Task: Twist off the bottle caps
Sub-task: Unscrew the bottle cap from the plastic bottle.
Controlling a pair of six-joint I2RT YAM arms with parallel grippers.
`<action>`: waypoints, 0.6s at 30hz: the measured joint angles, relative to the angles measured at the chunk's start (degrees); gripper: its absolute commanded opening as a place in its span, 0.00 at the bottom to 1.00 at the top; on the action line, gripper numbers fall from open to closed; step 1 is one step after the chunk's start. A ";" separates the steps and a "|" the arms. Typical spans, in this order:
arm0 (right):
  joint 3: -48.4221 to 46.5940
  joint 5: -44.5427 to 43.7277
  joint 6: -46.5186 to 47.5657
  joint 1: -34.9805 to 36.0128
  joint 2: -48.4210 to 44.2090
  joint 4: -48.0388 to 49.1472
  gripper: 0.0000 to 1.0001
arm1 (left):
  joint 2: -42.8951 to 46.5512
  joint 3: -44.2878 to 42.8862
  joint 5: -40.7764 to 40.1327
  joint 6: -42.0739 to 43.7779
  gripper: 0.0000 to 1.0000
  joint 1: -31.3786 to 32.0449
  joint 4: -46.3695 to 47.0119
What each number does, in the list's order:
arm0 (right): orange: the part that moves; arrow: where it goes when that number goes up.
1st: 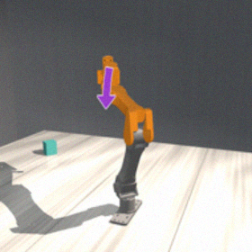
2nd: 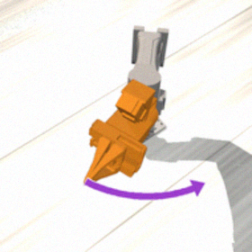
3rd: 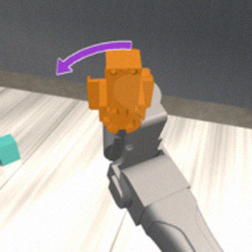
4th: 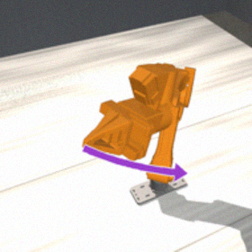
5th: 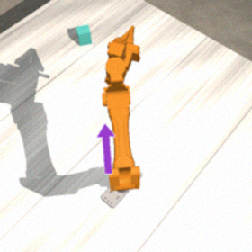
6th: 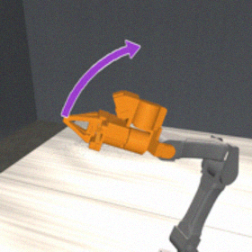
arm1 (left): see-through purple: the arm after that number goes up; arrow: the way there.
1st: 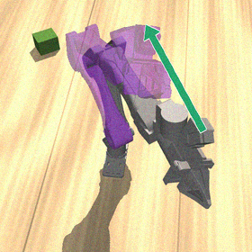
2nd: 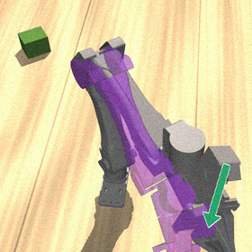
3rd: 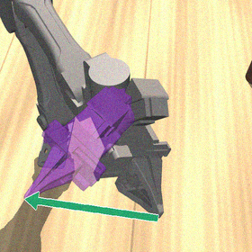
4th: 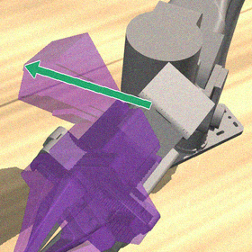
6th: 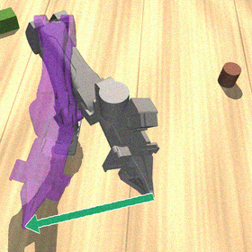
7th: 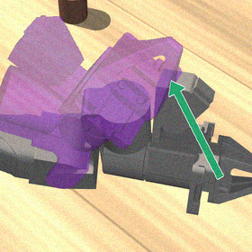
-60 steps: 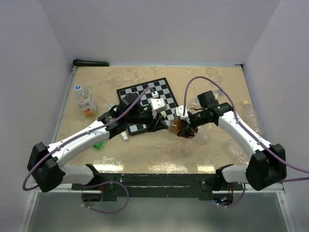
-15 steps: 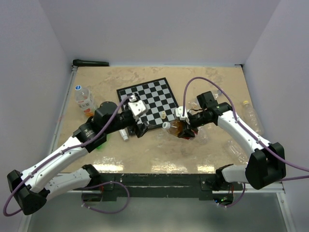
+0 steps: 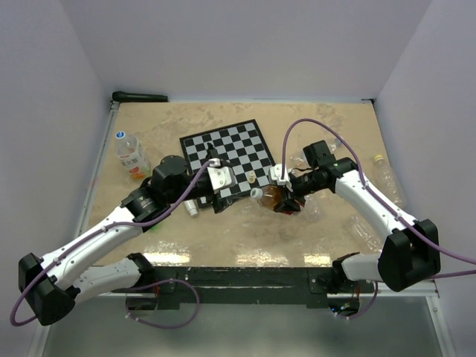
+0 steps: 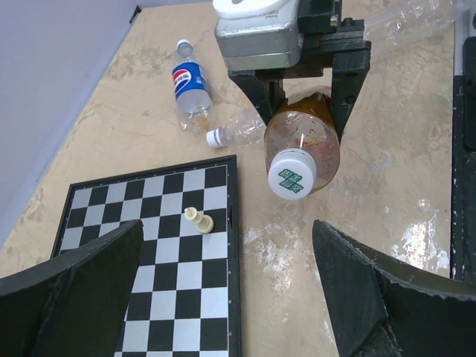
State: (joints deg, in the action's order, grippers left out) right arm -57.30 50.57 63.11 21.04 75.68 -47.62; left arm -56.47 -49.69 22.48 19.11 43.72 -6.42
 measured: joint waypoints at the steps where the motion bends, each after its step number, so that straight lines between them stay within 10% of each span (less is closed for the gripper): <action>1: 0.00 0.00 0.00 0.00 0.00 -0.04 0.06 | -0.35 0.02 0.50 0.42 1.00 0.00 0.02; 18: 0.00 -0.07 0.46 0.00 0.07 -0.85 0.06 | -3.15 0.85 5.95 4.63 1.00 0.00 2.49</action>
State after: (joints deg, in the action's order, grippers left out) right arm -57.30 50.50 63.57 21.04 75.75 -48.47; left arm -59.61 -48.84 28.42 23.75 43.72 -3.92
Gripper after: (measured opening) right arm 0.505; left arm 0.997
